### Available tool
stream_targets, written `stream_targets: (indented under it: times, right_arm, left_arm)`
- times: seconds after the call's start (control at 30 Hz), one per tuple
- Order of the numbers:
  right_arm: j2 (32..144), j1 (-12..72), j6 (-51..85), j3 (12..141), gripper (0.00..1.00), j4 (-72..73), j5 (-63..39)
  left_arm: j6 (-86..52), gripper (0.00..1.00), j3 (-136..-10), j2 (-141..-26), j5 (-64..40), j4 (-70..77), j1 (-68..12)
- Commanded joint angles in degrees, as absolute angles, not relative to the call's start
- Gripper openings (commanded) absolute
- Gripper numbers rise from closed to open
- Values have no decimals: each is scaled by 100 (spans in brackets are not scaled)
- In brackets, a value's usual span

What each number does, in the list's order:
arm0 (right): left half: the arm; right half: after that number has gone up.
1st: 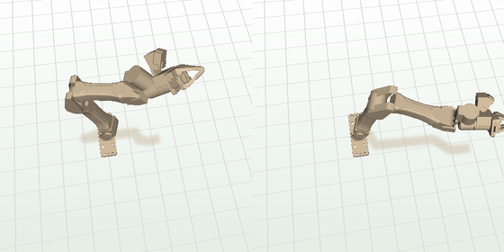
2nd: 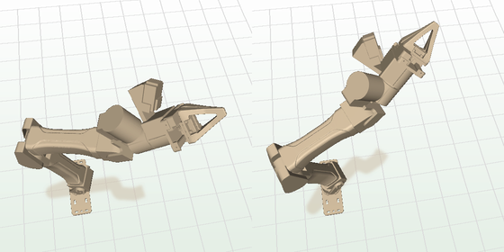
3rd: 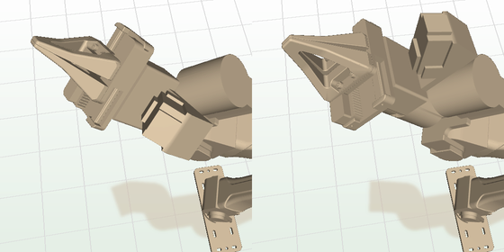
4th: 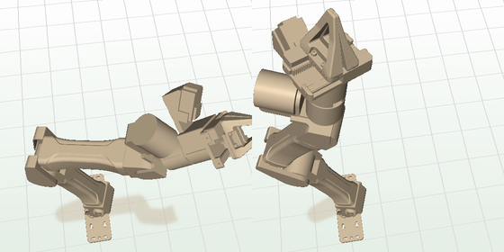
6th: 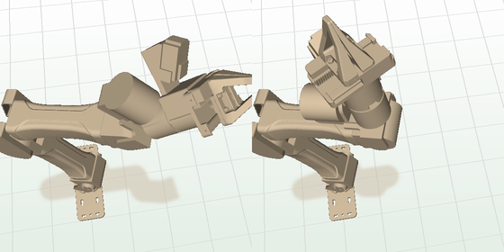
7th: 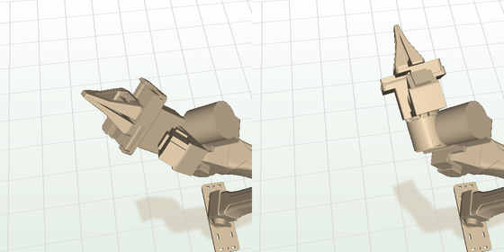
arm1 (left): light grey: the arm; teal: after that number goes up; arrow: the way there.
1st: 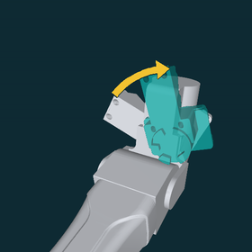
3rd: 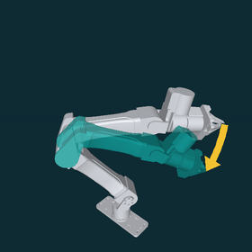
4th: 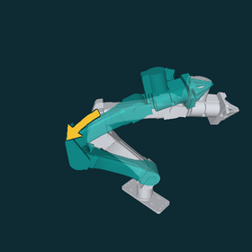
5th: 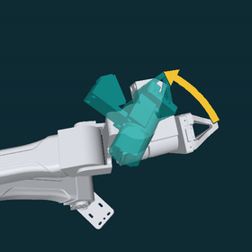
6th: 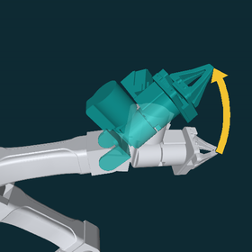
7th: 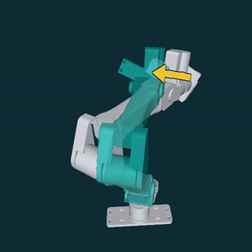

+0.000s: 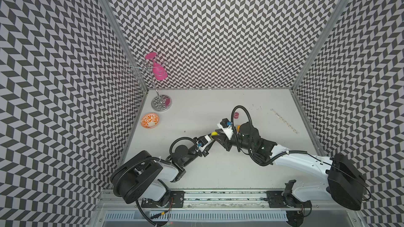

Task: Close the paint jar lid
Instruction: Close the lid on the paint jar.

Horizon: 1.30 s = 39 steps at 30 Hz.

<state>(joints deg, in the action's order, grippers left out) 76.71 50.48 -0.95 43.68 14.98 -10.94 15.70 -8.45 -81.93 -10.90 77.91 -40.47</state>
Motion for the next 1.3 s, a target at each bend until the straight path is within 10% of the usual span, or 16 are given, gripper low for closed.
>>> stream_targets:
  times: [0.0, 1.27]
  right_arm:
    - [7692, 5032, -149, 4430, 19, 1223, -1090]
    - [8139, 5019, -288, 4459, 20, 1316, -1438]
  left_arm:
    - [1597, 26, -931, -7991, -1097, 8269, -4075]
    - [1052, 26, -755, -7835, -1155, 8717, -3911]
